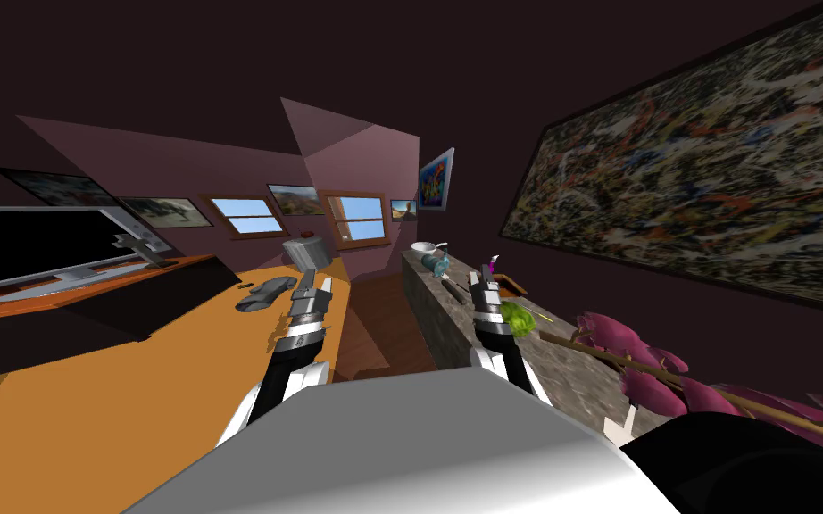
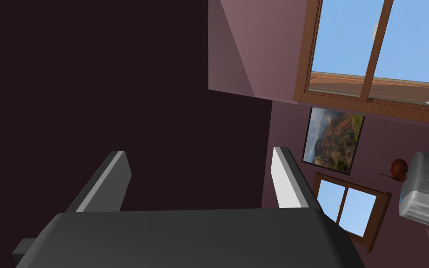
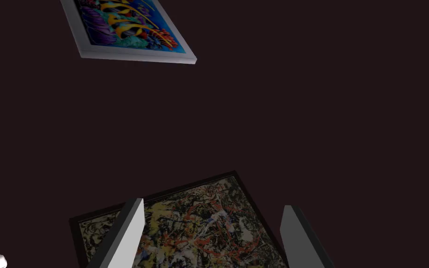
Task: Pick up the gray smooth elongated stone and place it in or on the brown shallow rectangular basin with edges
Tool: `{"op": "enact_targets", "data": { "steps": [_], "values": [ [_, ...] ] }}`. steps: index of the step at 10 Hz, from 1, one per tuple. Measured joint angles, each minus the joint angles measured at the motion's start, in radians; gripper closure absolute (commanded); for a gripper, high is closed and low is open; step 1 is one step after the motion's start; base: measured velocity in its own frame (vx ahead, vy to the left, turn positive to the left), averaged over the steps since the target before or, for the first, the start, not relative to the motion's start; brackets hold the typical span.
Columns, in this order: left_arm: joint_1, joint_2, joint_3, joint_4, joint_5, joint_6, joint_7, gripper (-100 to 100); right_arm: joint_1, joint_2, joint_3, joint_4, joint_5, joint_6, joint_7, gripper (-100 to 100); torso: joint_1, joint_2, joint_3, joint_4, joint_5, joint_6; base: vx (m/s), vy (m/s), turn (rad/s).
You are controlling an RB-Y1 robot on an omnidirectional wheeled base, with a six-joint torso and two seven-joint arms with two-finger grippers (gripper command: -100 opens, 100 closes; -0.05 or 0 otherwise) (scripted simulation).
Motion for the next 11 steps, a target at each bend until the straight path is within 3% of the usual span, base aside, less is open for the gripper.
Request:
{"op": "enact_targets", "data": {
  "steps": [7,11],
  "values": [
    [0.000,0.000,0.000,0.000,0.000,0.000,0.000,0,-0.012,-0.183,0.104,0.053,-0.006,0.014,0.020,-100,0.007,0.004,0.003,0.001,0.002,0.000,-0.088,0.115,-0.025],
    [0.000,0.000,0.000,0.000,0.000,0.000,0.000,0,-0.004,-0.293,0.188,0.084,-0.010,0.022,0.039,-100,0.009,0.005,0.003,0.001,0.002,0.000,-0.074,0.133,-0.023]
  ]
}}
